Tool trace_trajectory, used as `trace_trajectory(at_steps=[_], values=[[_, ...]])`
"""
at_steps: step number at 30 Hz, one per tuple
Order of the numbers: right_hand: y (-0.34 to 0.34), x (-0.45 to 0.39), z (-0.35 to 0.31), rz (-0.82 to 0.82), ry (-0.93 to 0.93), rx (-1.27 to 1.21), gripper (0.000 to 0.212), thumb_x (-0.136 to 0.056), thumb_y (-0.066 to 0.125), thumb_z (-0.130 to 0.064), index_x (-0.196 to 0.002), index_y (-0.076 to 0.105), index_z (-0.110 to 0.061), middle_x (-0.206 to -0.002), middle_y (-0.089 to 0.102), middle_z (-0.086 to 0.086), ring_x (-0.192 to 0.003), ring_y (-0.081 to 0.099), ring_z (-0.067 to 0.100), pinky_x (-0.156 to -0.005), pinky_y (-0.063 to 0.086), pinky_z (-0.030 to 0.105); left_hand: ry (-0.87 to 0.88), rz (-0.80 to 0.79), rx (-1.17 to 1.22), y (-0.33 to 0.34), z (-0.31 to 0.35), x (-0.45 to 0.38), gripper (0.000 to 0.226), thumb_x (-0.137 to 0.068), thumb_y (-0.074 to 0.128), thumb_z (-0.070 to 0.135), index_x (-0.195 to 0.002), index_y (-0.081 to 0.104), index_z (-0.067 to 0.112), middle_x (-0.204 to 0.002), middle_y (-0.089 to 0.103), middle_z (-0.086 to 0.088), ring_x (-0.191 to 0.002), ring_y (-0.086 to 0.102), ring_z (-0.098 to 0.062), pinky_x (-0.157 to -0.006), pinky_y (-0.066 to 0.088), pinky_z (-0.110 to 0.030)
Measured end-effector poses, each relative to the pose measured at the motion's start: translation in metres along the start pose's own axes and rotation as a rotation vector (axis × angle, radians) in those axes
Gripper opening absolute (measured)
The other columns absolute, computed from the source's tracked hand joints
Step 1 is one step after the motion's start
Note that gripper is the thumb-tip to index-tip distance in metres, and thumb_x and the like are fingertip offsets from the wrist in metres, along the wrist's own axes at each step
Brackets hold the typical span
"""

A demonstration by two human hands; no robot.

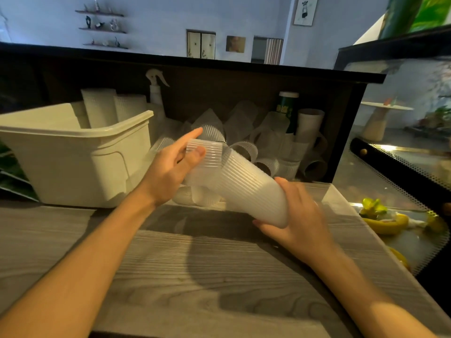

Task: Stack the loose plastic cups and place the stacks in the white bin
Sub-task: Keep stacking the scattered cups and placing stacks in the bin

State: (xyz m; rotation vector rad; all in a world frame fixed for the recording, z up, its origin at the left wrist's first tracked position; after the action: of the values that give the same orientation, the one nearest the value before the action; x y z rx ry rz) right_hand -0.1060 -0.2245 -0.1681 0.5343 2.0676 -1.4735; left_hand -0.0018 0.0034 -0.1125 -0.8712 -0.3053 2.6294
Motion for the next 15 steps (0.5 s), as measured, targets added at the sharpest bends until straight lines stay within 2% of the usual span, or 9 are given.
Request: trace_trajectory(at_steps=[6,7,8,9,10,12,15], values=[[0.001,0.001,-0.01,-0.017,-0.079,0.071,0.091,-0.066,0.071,-0.061,-0.14,0.038,-0.02,-0.127,0.049,0.0,-0.107,0.052,0.017,-0.084,0.05,0.04,-0.012,-0.143,-0.214,0.013,-0.001,0.004,0.068,-0.088,0.036,0.061,-0.151,0.03,0.035,-0.136,0.046,0.014,-0.114,0.044,0.017,-0.089,0.037,-0.003],[0.002,0.001,-0.011,-0.015,-0.077,0.077,0.091,-0.065,0.07,-0.062,-0.14,0.038,-0.02,-0.127,0.05,0.0,-0.107,0.052,0.017,-0.083,0.05,0.039,-0.048,-0.167,-0.169,0.02,-0.001,0.006,0.073,-0.085,0.03,0.068,-0.152,0.025,0.038,-0.143,0.042,0.015,-0.122,0.041,0.014,-0.099,0.032,-0.008],[0.002,0.001,-0.01,-0.013,-0.069,0.075,0.091,-0.065,0.069,-0.062,-0.14,0.038,-0.02,-0.126,0.05,0.0,-0.106,0.052,0.017,-0.082,0.05,0.039,-0.09,-0.199,-0.11,0.029,-0.002,0.009,0.08,-0.081,0.024,0.076,-0.153,0.018,0.043,-0.152,0.035,0.015,-0.134,0.035,0.005,-0.109,0.026,-0.019],[0.001,0.001,-0.008,-0.009,-0.061,0.07,0.091,-0.065,0.069,-0.062,-0.14,0.038,-0.02,-0.127,0.05,-0.001,-0.107,0.052,0.017,-0.083,0.05,0.04,-0.124,-0.24,-0.056,0.04,-0.003,0.012,0.084,-0.076,0.019,0.081,-0.153,0.01,0.048,-0.158,0.026,0.016,-0.143,0.025,-0.004,-0.116,0.019,-0.031],[0.001,0.001,-0.006,-0.007,-0.056,0.064,0.091,-0.065,0.069,-0.062,-0.14,0.037,-0.021,-0.127,0.049,-0.001,-0.107,0.052,0.017,-0.083,0.05,0.041,-0.147,-0.274,-0.019,0.048,-0.002,0.016,0.086,-0.072,0.016,0.083,-0.151,0.004,0.051,-0.16,0.018,0.018,-0.146,0.018,-0.007,-0.116,0.014,-0.039],[0.0,0.002,-0.003,-0.01,-0.054,0.051,0.092,-0.065,0.07,-0.062,-0.14,0.036,-0.022,-0.13,0.048,0.0,-0.11,0.052,0.017,-0.085,0.051,0.043,-0.152,-0.285,0.023,0.052,0.0,0.016,0.087,-0.072,0.014,0.083,-0.151,0.005,0.05,-0.16,0.016,0.021,-0.144,0.017,-0.005,-0.115,0.014,-0.036],[0.001,0.002,-0.002,-0.005,-0.047,0.055,0.092,-0.065,0.073,-0.06,-0.14,0.034,-0.024,-0.129,0.048,-0.001,-0.109,0.052,0.017,-0.085,0.051,0.043,-0.069,-0.14,-0.042,0.032,0.002,0.006,0.082,-0.082,0.018,0.081,-0.151,0.029,0.037,-0.151,0.04,0.016,-0.135,0.036,-0.001,-0.107,0.026,-0.022]])
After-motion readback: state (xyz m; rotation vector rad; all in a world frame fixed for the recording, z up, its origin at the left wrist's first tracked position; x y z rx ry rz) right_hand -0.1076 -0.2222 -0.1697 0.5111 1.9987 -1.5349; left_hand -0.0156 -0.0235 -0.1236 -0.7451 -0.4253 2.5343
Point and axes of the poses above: each hand's wrist, its own x-axis away from the middle knuckle, its own y-axis out of the palm, z = x × y, the point moved 6 cm from there along -x, towards the middle knuckle
